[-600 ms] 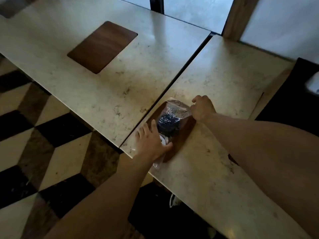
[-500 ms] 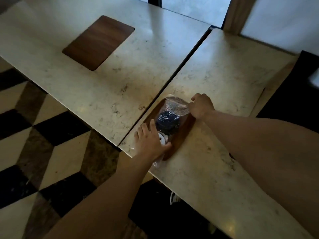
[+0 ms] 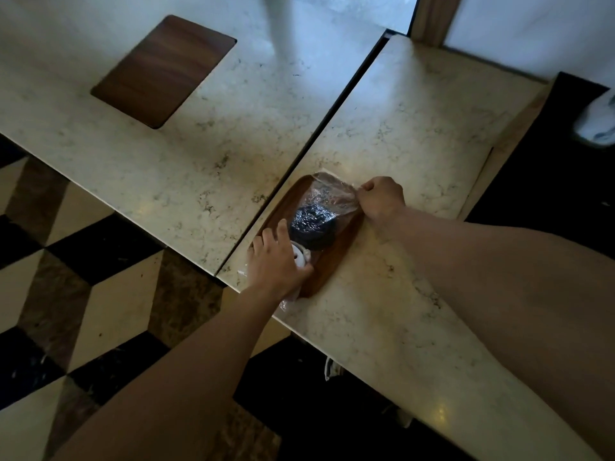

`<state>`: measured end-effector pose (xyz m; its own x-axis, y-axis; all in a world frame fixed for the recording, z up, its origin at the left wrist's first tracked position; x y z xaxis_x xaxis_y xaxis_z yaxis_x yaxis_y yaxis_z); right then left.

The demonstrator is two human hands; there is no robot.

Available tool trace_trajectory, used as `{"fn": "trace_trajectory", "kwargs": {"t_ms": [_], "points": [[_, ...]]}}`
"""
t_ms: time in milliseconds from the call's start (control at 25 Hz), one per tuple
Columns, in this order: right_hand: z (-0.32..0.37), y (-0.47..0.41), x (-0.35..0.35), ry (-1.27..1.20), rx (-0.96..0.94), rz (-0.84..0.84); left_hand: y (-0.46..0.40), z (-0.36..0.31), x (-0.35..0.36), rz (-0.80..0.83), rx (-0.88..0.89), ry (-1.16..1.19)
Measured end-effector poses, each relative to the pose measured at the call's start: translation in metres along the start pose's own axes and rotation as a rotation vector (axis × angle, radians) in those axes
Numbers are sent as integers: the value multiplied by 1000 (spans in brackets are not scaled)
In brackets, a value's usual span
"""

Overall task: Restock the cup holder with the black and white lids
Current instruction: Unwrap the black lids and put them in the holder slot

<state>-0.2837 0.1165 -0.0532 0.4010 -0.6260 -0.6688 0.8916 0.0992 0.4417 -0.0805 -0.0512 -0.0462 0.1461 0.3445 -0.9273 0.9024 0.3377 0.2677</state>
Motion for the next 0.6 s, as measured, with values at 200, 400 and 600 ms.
{"fn": "trace_trajectory", "kwargs": {"t_ms": [200, 400, 600], "points": [[-35, 28, -30, -62, 52, -27, 6, -21, 2, 66, 127, -33], [-97, 71, -55, -122, 166, -20, 25, -52, 5, 65, 330, -87], [-167, 117, -65, -289, 289, -20, 43, -90, 18, 121, 509, -171]]}}
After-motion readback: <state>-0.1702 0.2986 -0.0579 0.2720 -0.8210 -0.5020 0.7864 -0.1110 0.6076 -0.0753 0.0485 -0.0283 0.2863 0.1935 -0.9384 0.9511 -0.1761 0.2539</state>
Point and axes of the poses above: each hand's wrist, its own y-axis away from the middle knuckle, its own x-axis out of the palm, z = x × y, the point moved 10 cm from there along -y, towards the middle knuckle, and after that the axes turned 7 degrees about x, right-handed, at the moved point
